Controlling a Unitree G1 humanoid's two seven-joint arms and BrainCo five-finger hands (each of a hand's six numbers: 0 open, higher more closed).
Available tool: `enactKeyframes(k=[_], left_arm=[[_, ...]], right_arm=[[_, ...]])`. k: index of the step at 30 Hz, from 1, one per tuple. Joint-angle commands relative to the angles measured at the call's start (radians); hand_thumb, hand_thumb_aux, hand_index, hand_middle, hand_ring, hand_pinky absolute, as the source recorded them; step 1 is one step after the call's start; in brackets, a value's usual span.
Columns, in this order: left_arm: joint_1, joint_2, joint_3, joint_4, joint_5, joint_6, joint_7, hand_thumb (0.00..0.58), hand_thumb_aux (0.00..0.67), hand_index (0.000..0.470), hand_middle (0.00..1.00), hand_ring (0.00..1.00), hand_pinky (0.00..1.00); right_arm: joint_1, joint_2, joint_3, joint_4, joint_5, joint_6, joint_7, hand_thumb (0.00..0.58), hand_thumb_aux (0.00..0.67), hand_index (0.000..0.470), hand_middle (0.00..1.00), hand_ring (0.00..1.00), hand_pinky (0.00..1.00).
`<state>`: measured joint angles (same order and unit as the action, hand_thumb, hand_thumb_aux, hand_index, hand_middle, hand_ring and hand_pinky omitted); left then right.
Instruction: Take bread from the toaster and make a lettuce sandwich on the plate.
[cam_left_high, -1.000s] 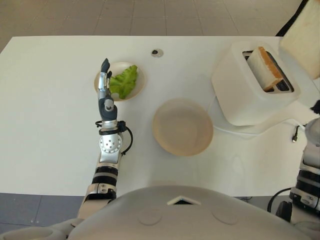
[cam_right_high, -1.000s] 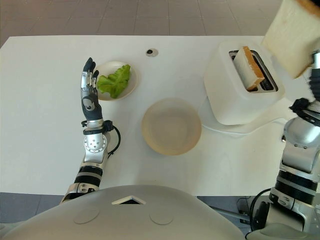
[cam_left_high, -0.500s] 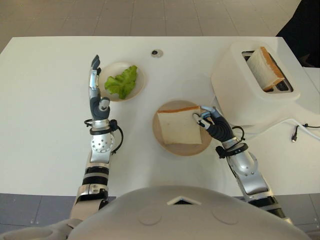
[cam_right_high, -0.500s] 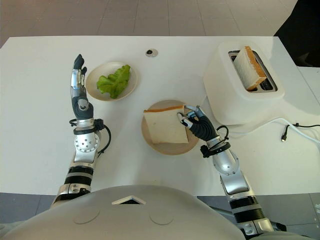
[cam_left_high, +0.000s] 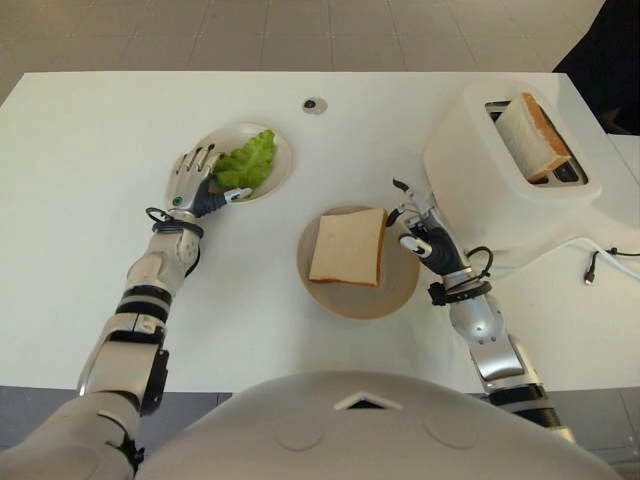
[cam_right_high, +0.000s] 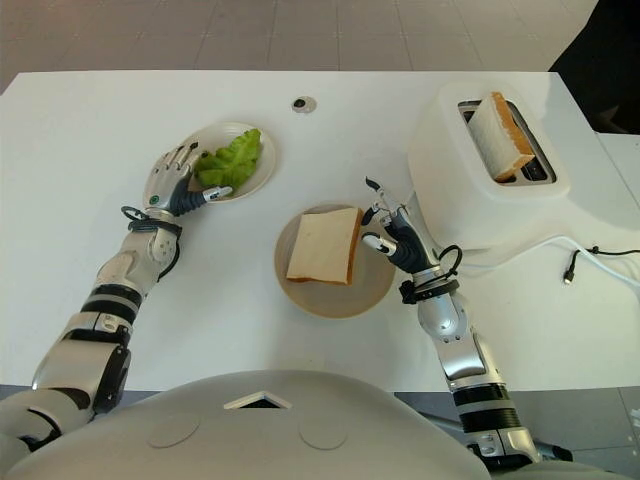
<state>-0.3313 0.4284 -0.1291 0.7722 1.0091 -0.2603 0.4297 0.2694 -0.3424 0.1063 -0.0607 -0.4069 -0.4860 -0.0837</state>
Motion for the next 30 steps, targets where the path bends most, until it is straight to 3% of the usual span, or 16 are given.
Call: enactKeyframes(k=[1,2,3,4,5,12,19,23,27,28,30], left_arm=[[-0.115,0.042,-0.094,0.179,0.003,-0.006,0.046,0.000,0.000,0.000,0.00,0.00,0.00],[-0.138,0.045,-0.112,0.213,-0.006,-0.009,0.058,0.058,0.034,0.024,0.00,0.00,0.00],[-0.155,0.047,-0.127,0.233,-0.015,-0.014,0.069,0.395,0.292,0.205,0.00,0.00,0.00],[-0.165,0.048,-0.141,0.243,-0.023,-0.022,0.079,0.557,0.536,0.376,0.00,0.00,0.00],[-0.170,0.052,-0.152,0.243,-0.032,-0.030,0.089,0.580,0.670,0.470,0.00,0.00,0.00],[-0.108,0.091,-0.172,0.107,-0.125,-0.092,0.133,0.580,0.670,0.470,0.00,0.00,0.00],[0.035,0.105,-0.115,-0.268,-0.298,-0.188,0.054,0.580,0.670,0.470,0.00,0.00,0.00],[0.148,0.052,-0.164,-0.510,-0.453,-0.243,-0.147,0.580,0.670,0.470,0.00,0.00,0.00],[0.225,0.041,-0.304,-0.596,-0.516,-0.286,-0.405,0.580,0.670,0.470,0.00,0.00,0.00],[0.231,0.043,-0.324,-0.592,-0.511,-0.291,-0.444,0.580,0.670,0.470,0.00,0.00,0.00],[0.226,0.038,-0.344,-0.565,-0.484,-0.291,-0.480,0.580,0.670,0.470,0.00,0.00,0.00]], right_arm=[[-0.011,0.012,0.002,-0.008,-0.013,-0.015,-0.006,0.000,0.000,0.000,1.00,1.00,1.00],[-0.012,0.016,0.010,-0.006,-0.013,-0.022,-0.005,0.000,0.000,0.000,1.00,1.00,1.00],[-0.011,0.019,0.015,-0.006,-0.013,-0.029,-0.006,0.000,0.000,0.000,1.00,1.00,1.00],[-0.011,0.022,0.017,-0.006,-0.012,-0.032,-0.006,0.000,0.000,0.000,1.00,1.00,1.00],[-0.012,0.024,0.017,-0.004,-0.012,-0.034,-0.006,0.000,0.000,0.000,1.00,1.00,1.00],[-0.023,0.038,0.018,0.016,-0.014,-0.046,-0.013,0.000,0.000,0.000,1.00,1.00,1.00],[-0.031,0.051,-0.032,-0.002,0.026,-0.084,-0.045,0.000,0.000,0.000,0.98,0.98,0.98],[-0.035,0.053,-0.095,-0.049,0.079,-0.119,-0.064,0.000,0.000,0.000,0.82,0.82,0.82],[-0.047,0.012,-0.207,-0.114,0.141,-0.133,-0.056,0.000,0.000,0.000,0.69,0.69,0.69],[-0.051,0.001,-0.256,-0.143,0.166,-0.128,-0.060,0.000,0.000,0.000,0.52,0.52,0.52],[-0.058,-0.018,-0.363,-0.222,0.221,-0.107,-0.069,0.000,0.000,0.000,0.41,0.41,0.41]])
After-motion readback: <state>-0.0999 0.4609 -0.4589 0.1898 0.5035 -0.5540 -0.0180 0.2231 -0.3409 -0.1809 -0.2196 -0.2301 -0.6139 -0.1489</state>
